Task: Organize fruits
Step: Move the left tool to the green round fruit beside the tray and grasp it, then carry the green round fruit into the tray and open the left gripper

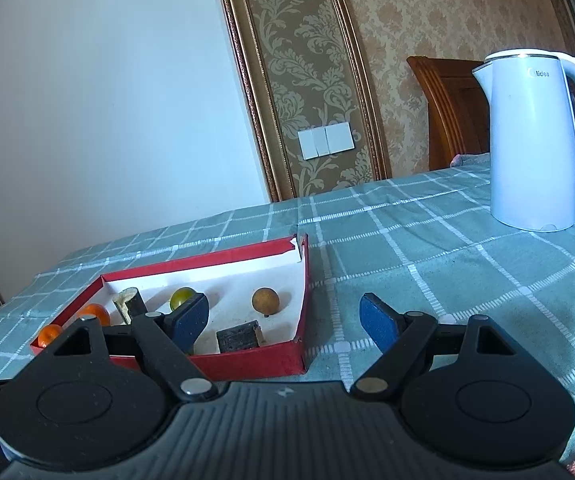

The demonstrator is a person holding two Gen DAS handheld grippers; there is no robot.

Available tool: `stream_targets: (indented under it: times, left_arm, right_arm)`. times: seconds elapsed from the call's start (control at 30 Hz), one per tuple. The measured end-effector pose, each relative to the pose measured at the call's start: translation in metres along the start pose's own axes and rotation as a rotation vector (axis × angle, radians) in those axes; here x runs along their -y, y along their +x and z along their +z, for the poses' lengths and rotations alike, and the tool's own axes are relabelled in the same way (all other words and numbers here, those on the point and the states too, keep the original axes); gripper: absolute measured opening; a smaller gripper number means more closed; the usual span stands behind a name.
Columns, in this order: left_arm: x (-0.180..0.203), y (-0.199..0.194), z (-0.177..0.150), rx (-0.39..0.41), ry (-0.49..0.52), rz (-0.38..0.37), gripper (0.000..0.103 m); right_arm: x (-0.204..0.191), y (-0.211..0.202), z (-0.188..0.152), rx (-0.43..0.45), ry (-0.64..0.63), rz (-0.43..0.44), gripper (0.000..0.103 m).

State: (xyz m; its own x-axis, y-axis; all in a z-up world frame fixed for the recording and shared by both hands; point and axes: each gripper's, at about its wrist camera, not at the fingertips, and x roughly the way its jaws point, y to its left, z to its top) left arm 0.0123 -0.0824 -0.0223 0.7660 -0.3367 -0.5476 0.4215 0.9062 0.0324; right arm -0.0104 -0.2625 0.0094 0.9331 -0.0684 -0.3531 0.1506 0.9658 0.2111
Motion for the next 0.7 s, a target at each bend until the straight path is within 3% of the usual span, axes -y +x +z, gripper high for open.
stream_targets:
  times: [0.43, 0.7]
  left_arm:
    - [-0.014, -0.026, -0.009, 0.039, -0.033, -0.03, 0.029]
    - [-0.037, -0.039, 0.002, 0.061, -0.1, -0.034, 0.029]
  right_arm:
    - [0.0, 0.004, -0.001, -0.023, 0.0, -0.005, 0.083]
    - [-0.016, 0.013, -0.009, -0.097, -0.099, 0.009, 0.083]
